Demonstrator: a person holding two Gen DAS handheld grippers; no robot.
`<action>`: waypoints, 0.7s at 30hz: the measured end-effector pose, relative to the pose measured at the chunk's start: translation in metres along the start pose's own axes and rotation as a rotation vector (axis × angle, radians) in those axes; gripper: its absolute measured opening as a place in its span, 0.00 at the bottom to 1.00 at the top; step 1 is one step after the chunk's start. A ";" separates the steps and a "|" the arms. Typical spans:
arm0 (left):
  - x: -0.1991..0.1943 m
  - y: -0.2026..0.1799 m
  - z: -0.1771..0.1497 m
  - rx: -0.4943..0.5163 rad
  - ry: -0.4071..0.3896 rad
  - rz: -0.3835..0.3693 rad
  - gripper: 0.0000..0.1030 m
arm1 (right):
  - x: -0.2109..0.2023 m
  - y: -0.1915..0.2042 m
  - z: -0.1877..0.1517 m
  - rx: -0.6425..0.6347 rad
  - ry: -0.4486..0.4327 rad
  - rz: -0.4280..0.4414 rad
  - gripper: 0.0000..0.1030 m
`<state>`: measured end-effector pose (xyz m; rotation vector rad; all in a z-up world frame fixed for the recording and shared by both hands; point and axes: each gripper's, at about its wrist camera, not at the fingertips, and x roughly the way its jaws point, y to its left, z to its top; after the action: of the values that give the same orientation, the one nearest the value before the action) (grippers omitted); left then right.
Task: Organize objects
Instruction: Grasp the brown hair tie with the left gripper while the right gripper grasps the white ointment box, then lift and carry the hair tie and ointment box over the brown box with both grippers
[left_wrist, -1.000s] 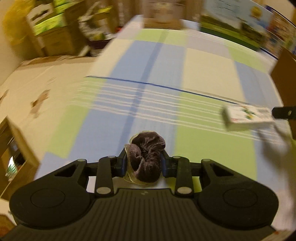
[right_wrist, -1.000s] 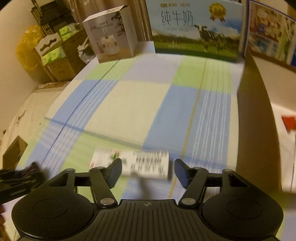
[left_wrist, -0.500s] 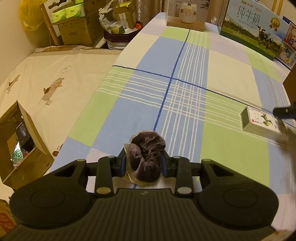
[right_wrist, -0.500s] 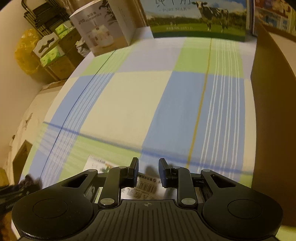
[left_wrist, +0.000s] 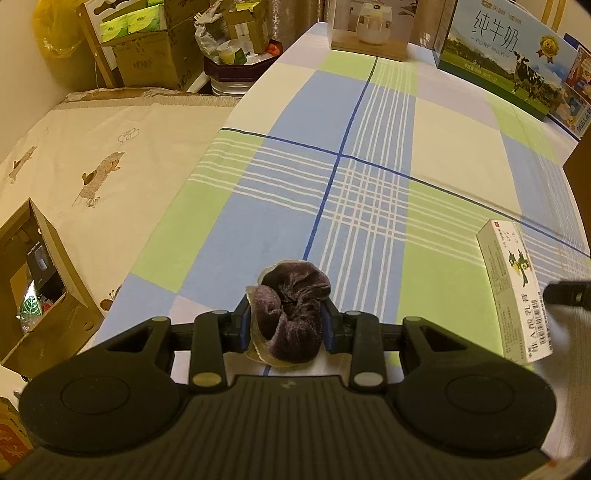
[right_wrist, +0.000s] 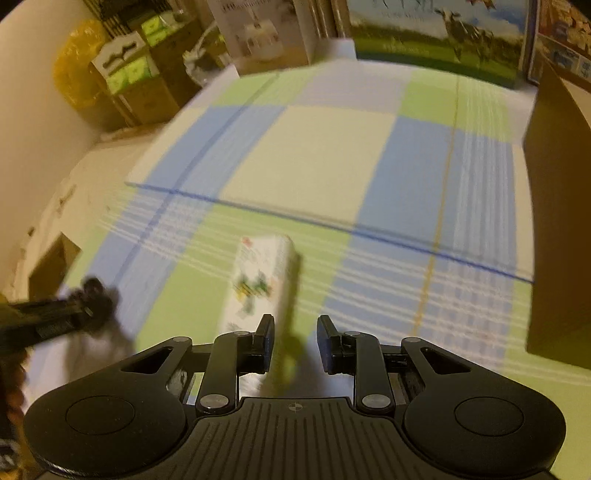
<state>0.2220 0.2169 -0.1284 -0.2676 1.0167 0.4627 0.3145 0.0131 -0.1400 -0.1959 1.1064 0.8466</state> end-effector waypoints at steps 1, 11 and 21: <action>0.000 0.000 0.000 0.000 0.000 0.000 0.30 | 0.002 0.002 0.002 0.005 0.004 0.015 0.27; 0.000 0.000 -0.001 0.002 -0.002 -0.003 0.31 | 0.033 0.028 0.003 -0.023 0.027 -0.053 0.45; -0.003 -0.003 -0.004 0.019 -0.001 -0.012 0.31 | 0.039 0.035 -0.010 -0.134 0.032 -0.080 0.35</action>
<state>0.2193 0.2115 -0.1275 -0.2568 1.0176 0.4419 0.2906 0.0513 -0.1683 -0.3643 1.0656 0.8489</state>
